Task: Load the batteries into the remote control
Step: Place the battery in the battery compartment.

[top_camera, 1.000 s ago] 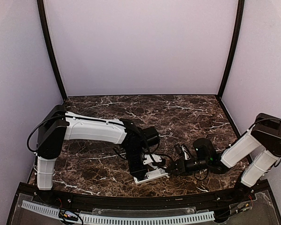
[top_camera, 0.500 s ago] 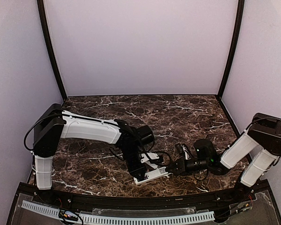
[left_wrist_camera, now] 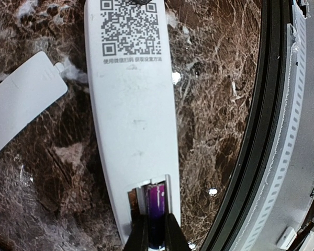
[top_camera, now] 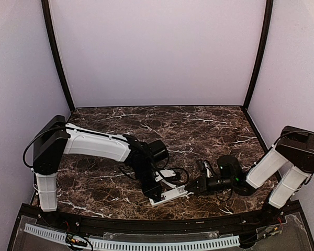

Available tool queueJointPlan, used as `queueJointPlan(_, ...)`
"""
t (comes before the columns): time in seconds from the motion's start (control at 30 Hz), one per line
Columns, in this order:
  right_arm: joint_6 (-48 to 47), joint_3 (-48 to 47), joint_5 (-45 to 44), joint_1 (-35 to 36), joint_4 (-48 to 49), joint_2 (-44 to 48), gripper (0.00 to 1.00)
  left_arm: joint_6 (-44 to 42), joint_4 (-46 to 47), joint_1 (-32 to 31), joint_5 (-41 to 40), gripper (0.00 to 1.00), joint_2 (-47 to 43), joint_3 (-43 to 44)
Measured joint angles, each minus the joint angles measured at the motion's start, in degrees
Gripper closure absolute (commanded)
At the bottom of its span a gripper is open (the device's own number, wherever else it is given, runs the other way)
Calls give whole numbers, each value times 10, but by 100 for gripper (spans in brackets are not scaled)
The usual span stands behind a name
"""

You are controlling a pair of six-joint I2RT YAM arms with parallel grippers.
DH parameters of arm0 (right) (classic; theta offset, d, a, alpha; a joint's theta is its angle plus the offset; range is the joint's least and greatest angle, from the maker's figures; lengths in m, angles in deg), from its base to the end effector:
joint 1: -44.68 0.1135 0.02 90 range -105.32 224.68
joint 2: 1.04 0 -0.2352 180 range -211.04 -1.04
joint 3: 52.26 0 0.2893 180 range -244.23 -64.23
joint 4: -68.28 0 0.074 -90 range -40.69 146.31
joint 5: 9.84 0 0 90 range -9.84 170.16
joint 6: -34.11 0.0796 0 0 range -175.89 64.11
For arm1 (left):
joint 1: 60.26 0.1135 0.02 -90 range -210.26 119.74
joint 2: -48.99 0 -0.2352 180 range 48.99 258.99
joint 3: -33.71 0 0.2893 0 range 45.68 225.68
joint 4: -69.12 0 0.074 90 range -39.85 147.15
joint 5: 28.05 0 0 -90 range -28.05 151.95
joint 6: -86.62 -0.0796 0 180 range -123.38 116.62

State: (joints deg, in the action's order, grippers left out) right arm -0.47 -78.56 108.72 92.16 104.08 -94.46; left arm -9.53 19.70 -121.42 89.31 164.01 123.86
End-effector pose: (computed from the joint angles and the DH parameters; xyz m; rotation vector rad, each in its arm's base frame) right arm 0.1541 0.2243 0.0069 -0.1806 2.4761 1.4702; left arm 0.1711 -0.3865 0.0657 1.7496 2.4458 -0.8404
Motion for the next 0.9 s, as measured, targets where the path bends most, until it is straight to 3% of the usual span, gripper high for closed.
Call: queueJointPlan(0.9,-2,0,-10,6,-19,14,86,-3,16,-14,-4,80,14,24)
